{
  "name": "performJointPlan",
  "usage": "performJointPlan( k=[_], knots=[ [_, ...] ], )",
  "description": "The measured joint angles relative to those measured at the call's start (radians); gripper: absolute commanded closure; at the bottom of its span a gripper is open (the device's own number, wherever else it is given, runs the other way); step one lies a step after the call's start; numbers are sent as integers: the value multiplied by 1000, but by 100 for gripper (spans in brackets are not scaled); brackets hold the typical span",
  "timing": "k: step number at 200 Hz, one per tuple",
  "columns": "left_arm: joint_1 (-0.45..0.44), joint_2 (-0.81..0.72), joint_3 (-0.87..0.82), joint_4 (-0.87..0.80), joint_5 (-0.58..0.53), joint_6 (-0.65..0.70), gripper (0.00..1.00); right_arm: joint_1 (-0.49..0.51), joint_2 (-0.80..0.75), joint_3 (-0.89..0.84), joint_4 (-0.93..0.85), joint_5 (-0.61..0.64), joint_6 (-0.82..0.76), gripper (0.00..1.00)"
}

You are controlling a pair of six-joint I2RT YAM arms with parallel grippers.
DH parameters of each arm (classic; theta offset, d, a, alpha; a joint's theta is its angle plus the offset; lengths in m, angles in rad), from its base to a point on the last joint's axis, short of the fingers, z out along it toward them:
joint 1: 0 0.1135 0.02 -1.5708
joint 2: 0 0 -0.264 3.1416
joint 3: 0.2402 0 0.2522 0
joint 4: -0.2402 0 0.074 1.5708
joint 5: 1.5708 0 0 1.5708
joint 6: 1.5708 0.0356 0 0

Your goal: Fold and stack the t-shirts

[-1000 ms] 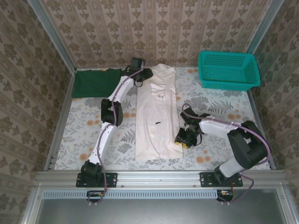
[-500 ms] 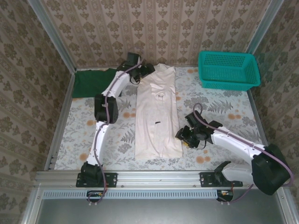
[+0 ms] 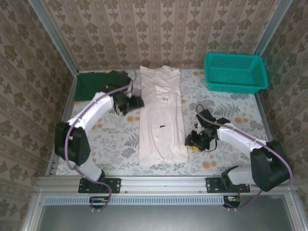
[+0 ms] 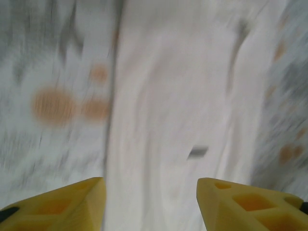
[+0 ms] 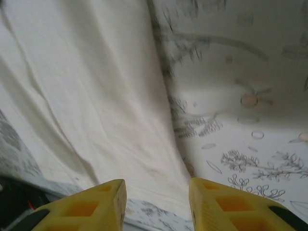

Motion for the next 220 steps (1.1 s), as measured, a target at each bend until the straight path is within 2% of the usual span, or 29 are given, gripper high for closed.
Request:
performJointPlan(
  k=[28,47,78,127,143,162,176,190,220],
  knots=[
    [-132,-138,-345,19,81,-70,45,14,-28,-115,27,-58,10,57],
    [-192,-151,-486,36,138,-105,45,18,-80,-168,69,-74,42,56],
    [-234,-166,-581,103,187,-127,46,26,-103,-232,196,-83,117,56],
    [-232,-167,-643,175,216,-130,48,47,-103,-248,252,-83,191,55],
    [-225,-150,-642,176,220,-129,53,48,-97,-250,261,-84,207,57],
    [-213,-116,-627,158,227,-126,59,48,-64,-240,259,-90,220,66],
    [-209,-81,-605,131,226,-118,68,48,-31,-223,244,-92,221,74],
    [-202,-46,-579,95,224,-109,74,48,0,-209,229,-95,223,84],
    [-198,2,-529,34,219,-79,90,53,25,-198,255,-117,220,99]
  ],
)
